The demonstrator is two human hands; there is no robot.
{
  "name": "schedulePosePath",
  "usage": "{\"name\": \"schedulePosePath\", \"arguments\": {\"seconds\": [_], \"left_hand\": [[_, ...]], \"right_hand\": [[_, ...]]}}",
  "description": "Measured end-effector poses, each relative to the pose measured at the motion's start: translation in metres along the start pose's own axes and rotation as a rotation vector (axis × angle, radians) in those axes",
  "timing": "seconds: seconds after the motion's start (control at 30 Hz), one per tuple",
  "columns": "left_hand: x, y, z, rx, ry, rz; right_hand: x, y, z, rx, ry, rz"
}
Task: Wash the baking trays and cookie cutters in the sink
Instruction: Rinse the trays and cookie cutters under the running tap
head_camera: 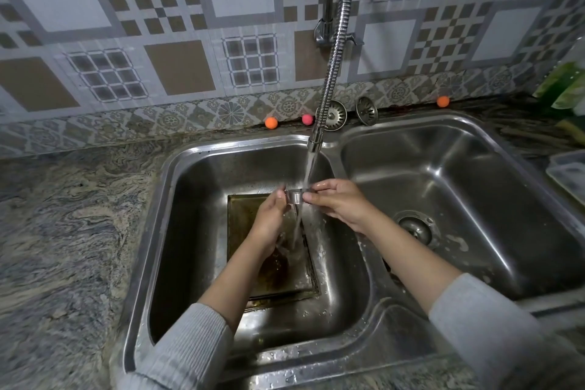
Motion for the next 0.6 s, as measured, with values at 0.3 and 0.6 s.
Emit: {"name": "schedulePosePath", "arguments": {"seconds": [0.3,0.6], "left_hand": [[0.011,-0.008,-0.027,0.465,0.164,-0.172],[0.024,0.008,-0.028,0.365,-0.056,-0.134]], "right_hand": [[-0.01,0.03,0.046,-0.515,0.12,0.066],[-0.04,-0.043,0.2,-0.771,-0.091,-0.224]]}}
Point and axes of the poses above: each hand's wrist, its own x-axis towards the middle knuckle, its own z-axis out of the back of the hand, y = z × x, the point moved 6 cm from there along x, towards the middle knuckle, and after that the axes turned 9 degrees about z, right-handed, at the moved point
